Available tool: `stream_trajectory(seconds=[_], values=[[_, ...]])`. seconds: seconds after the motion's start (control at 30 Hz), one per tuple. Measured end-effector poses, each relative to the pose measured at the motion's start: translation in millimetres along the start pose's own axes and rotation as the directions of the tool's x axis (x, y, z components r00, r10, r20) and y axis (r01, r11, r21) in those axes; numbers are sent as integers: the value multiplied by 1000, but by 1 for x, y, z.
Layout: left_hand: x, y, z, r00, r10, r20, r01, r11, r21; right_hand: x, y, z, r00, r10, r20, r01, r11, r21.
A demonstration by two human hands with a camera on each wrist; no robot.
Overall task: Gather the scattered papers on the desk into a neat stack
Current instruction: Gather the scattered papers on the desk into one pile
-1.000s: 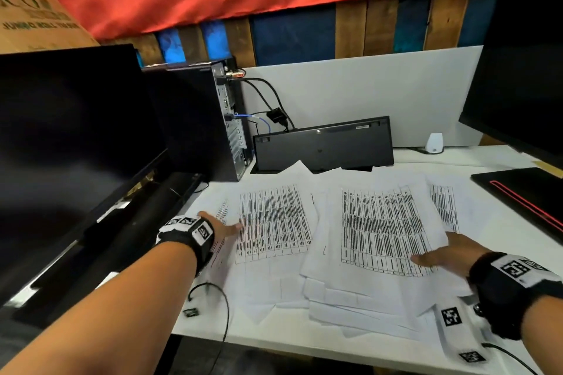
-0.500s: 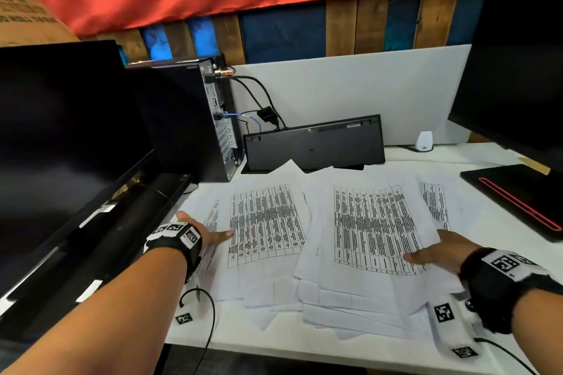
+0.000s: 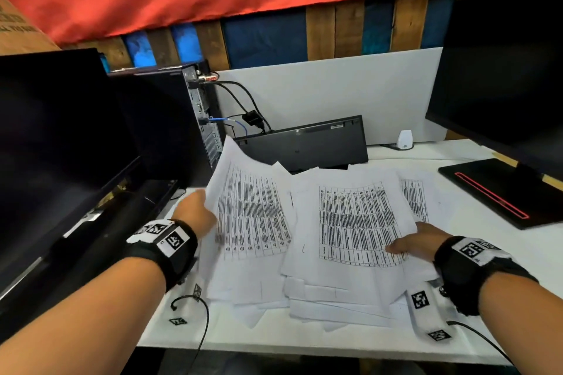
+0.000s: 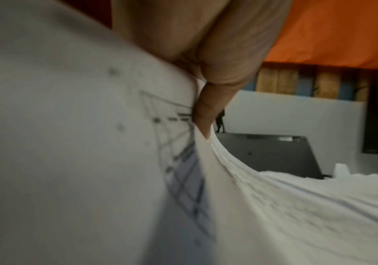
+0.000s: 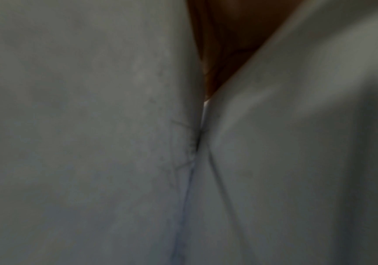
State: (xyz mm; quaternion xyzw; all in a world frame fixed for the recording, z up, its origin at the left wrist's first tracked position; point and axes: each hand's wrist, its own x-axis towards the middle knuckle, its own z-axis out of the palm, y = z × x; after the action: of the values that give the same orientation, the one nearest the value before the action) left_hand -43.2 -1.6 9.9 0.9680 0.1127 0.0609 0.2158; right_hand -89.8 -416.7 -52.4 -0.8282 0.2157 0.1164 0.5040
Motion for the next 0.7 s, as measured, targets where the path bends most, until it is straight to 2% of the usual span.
stream_trajectory(seconds=[0.07,0.17,0.23,0.3,0.37,0.43,0.5,0.57,0.63,0.7], values=[[-4,10,-23,985,87,-148,-87,996,7,1,-1,1,1000,1,7,-1,1000,-24],[-15,29,-70,912,184,-367,-185,982,31,3,1,2,1000,-1,4,1,999,-35],[-19,40,-96,852,201,-483,-240,970,-20,1,1,0,1000,-8,2,8,1000,-18],[-17,48,-113,838,170,-519,-289,945,-156,0,1,1,1000,3,10,-3,1000,-13],[-12,57,-115,874,127,-469,-299,901,-315,6,5,0,999,29,29,-29,1000,2],[-8,67,-102,927,97,-362,-280,820,-499,10,7,-1,998,45,44,-44,999,-18],[-8,75,-74,980,72,-186,-182,701,-689,9,2,-1,998,32,50,-27,996,-85],[-8,81,-40,997,69,-16,-57,636,-770,1,-4,-2,999,31,24,-27,987,-158],[-12,88,-6,988,95,118,24,672,-741,0,-2,-6,997,72,-23,-74,981,-177],[-21,92,26,967,128,218,37,781,-623,1,0,-10,999,37,-22,-41,979,-201]])
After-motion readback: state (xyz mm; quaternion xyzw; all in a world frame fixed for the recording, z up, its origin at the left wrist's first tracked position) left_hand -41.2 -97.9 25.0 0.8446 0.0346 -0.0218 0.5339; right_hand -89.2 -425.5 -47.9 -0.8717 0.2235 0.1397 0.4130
